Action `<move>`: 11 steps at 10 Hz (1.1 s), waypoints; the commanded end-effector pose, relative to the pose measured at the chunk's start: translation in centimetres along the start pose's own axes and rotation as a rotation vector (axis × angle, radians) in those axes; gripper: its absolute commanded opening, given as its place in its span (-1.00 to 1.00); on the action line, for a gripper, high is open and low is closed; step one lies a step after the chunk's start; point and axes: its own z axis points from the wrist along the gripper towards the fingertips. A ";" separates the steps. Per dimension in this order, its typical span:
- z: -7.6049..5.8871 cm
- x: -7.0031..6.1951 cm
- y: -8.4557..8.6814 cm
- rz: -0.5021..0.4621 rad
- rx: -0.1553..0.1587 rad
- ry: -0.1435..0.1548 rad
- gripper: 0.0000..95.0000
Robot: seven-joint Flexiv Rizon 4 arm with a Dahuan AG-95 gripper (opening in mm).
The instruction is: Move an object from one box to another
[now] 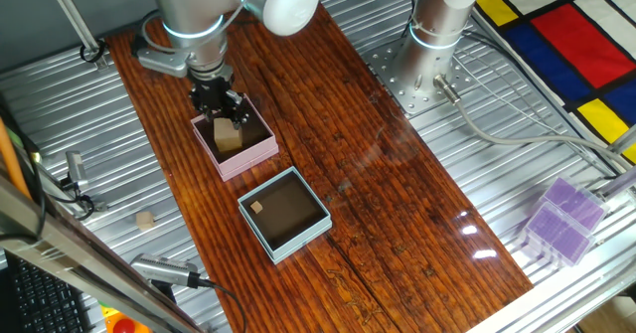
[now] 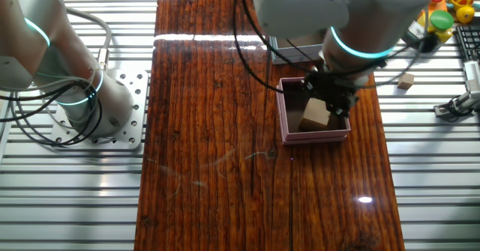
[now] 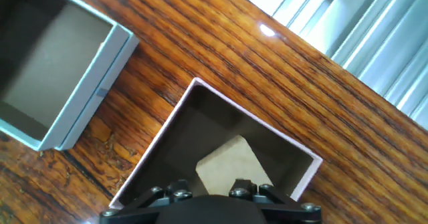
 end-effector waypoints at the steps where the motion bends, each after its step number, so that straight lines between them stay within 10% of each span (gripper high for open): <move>1: 0.3 0.1 0.0 -0.017 0.000 -0.004 0.20; 11: 0.7 0.1 0.1 -0.089 -0.016 -0.007 0.20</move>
